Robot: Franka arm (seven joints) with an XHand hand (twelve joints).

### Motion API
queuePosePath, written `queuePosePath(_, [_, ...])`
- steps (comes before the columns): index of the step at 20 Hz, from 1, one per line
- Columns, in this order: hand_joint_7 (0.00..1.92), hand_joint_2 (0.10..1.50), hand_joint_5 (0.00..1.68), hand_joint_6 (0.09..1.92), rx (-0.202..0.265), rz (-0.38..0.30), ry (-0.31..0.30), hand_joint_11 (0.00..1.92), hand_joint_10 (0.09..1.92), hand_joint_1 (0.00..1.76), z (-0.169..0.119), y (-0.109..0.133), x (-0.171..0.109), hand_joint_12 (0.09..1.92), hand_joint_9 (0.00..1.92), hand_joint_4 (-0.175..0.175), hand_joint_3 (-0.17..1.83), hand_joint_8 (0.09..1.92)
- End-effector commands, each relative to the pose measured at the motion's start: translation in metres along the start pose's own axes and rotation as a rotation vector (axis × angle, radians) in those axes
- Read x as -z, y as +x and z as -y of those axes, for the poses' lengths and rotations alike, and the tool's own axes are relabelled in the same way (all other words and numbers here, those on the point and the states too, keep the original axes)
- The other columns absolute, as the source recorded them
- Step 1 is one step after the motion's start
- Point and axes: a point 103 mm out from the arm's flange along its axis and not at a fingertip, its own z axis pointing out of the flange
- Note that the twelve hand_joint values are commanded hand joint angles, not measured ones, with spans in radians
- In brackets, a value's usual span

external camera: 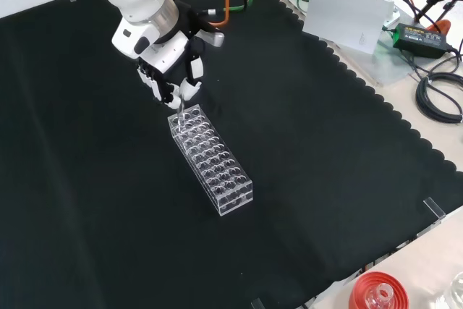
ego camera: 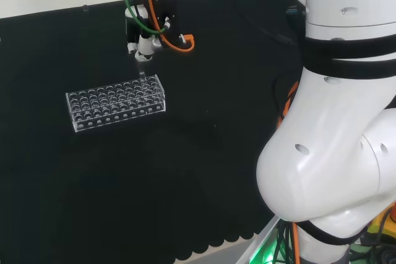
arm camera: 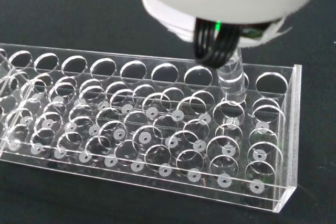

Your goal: Put the test tube back in the rack.

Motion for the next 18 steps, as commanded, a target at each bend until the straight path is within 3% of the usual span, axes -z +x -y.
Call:
queuePosePath(1, [1.47, 0.49, 1.35, 0.57, -0.001, 0.002, 0.01, 1.29, 0.49, 1.45, -0.003, -0.001, -0.002, 0.95, 1.36, -0.175, 0.85, 0.61])
queuePosePath(18, [1.47, 0.49, 1.35, 0.57, 0.002, -0.017, 0.028, 1.29, 0.49, 1.45, -0.01, -0.005, -0.019, 0.95, 1.36, -0.175, 0.85, 0.6])
